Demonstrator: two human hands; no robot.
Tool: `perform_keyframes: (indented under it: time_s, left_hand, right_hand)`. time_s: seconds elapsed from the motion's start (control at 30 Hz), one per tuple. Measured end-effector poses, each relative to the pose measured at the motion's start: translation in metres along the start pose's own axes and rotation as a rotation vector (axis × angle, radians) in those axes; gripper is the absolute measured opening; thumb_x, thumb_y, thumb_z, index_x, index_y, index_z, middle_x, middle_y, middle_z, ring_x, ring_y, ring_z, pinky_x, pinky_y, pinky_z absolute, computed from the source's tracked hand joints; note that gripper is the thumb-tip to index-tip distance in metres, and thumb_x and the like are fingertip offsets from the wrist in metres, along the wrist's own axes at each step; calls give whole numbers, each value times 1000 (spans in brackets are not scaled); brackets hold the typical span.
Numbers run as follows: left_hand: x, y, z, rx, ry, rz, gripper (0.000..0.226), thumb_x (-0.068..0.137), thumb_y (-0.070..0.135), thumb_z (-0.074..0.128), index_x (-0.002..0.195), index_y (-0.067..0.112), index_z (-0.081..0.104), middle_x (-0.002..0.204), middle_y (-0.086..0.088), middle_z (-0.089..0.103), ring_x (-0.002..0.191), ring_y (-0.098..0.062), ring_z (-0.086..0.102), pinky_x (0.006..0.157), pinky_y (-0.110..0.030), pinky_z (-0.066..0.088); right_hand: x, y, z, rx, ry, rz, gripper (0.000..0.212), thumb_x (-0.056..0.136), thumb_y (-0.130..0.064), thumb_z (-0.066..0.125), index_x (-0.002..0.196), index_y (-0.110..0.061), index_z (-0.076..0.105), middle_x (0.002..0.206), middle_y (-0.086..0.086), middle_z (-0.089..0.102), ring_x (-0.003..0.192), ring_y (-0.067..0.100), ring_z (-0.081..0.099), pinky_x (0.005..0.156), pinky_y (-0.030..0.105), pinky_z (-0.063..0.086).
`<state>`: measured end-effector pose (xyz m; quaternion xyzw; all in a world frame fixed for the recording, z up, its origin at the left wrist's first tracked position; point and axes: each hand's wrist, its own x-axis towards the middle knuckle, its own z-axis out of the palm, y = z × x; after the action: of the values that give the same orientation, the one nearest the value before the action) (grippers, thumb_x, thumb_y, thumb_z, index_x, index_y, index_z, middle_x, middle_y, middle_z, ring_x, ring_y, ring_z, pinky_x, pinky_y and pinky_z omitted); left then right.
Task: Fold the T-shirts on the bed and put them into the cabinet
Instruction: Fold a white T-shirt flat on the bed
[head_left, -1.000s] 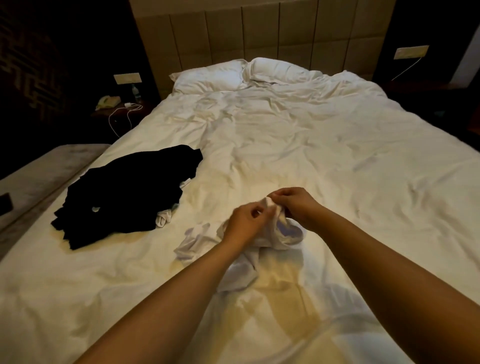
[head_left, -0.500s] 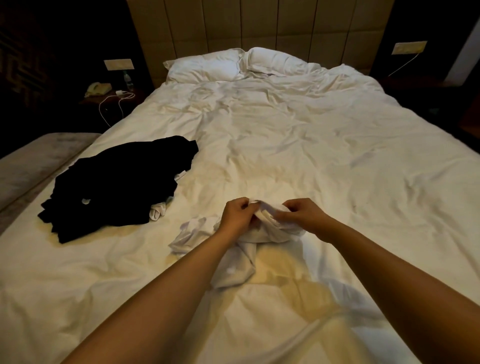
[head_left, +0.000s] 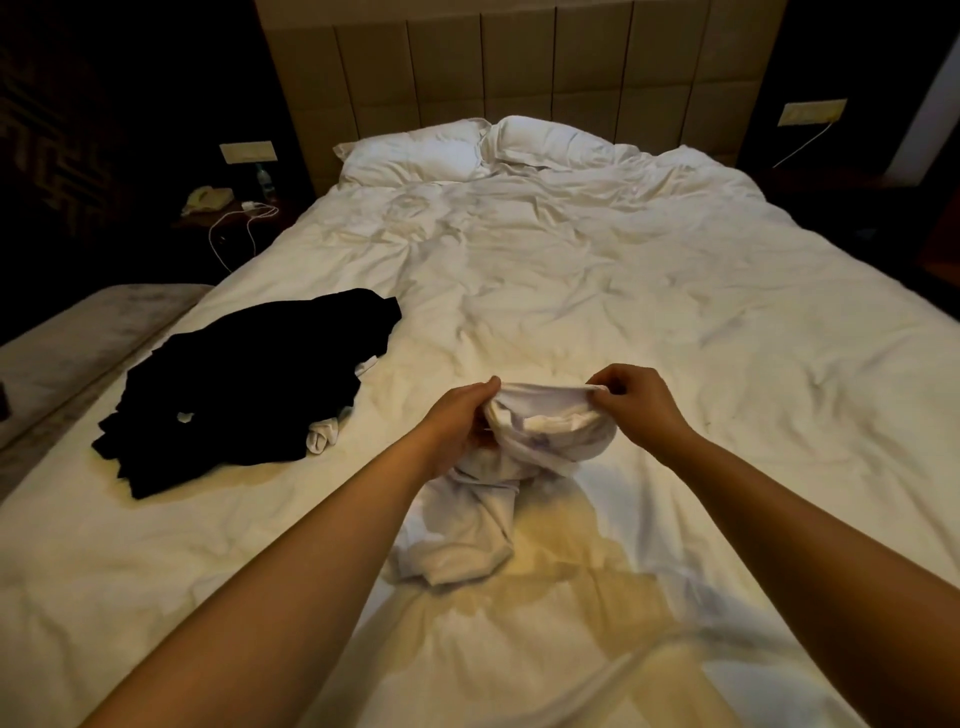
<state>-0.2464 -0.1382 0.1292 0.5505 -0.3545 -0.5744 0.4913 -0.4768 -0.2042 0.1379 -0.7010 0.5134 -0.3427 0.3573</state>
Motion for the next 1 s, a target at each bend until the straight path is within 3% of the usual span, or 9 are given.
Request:
perform_keyframes:
  time_s: [0.1, 0.23, 0.37, 0.47, 0.6, 0.7, 0.8, 0.93, 1.0]
  left_hand:
    - [-2, 11, 1, 53, 99, 59, 29, 95, 38, 65, 76, 17, 65, 73, -5, 68, 74, -24, 62, 75, -33, 46]
    - [-10, 26, -3, 402, 135, 231, 30, 90, 37, 73, 73, 15, 62, 73, 1, 63, 71, -16, 55, 67, -29, 39]
    - [-16, 40, -6, 725, 249, 408, 30, 94, 34, 68, 72, 15, 60, 67, 3, 57, 63, -12, 50, 61, -30, 37]
    - [-19, 51, -5, 617, 363, 440, 32, 99, 32, 61, 80, 6, 56, 67, 0, 55, 62, -15, 50, 62, -32, 41]
    - [-24, 65, 1, 371, 318, 363, 31, 99, 35, 61, 78, 14, 54, 65, 0, 51, 60, -17, 48, 63, -32, 44]
    - [-24, 69, -7, 454, 283, 351, 35, 94, 39, 67, 70, 17, 55, 69, 1, 50, 67, -15, 45, 64, -30, 33]
    - [-24, 68, -11, 629, 229, 402, 30, 93, 36, 70, 71, 17, 62, 69, 3, 57, 70, -17, 51, 66, -30, 38]
    - [-32, 66, 14, 518, 26, 397, 20, 92, 35, 71, 105, 21, 72, 99, 5, 73, 95, -7, 66, 85, -21, 50]
    - [-32, 62, 20, 505, -6, 314, 17, 92, 38, 71, 98, 23, 75, 90, 8, 72, 85, -5, 64, 79, -21, 49]
  right_hand:
    - [2, -7, -6, -38, 76, 18, 8, 88, -13, 65, 85, -15, 72, 80, 0, 69, 76, 16, 63, 64, 28, 48]
    - [6, -17, -17, 93, 122, 145, 9, 89, -11, 62, 85, -10, 71, 83, 7, 68, 76, 31, 67, 67, 43, 59]
    - [7, -27, -27, 259, 108, 166, 12, 93, -4, 61, 90, -6, 72, 95, 11, 66, 86, 27, 63, 57, 29, 58]
    - [5, -35, -33, 132, 125, 83, 22, 92, 0, 54, 95, -10, 73, 94, 8, 70, 84, 23, 66, 65, 28, 57]
    - [-1, -48, -35, -70, 143, -46, 24, 93, -4, 49, 92, -16, 70, 84, 3, 70, 75, 23, 67, 74, 36, 56]
    - [-2, -55, -38, -67, 181, -98, 17, 97, -15, 52, 94, -18, 68, 88, -3, 67, 83, 23, 65, 79, 42, 57]
    - [-5, -68, -37, 5, 112, -131, 12, 97, -22, 59, 94, -20, 70, 92, -5, 68, 89, 20, 65, 85, 45, 57]
    - [-9, -92, -13, 32, -51, -221, 9, 95, -20, 64, 93, -20, 73, 94, -3, 71, 91, 16, 65, 86, 37, 55]
    - [-10, -99, -2, 71, -75, -225, 10, 96, -19, 62, 97, -20, 72, 103, -2, 70, 97, 13, 64, 89, 31, 52]
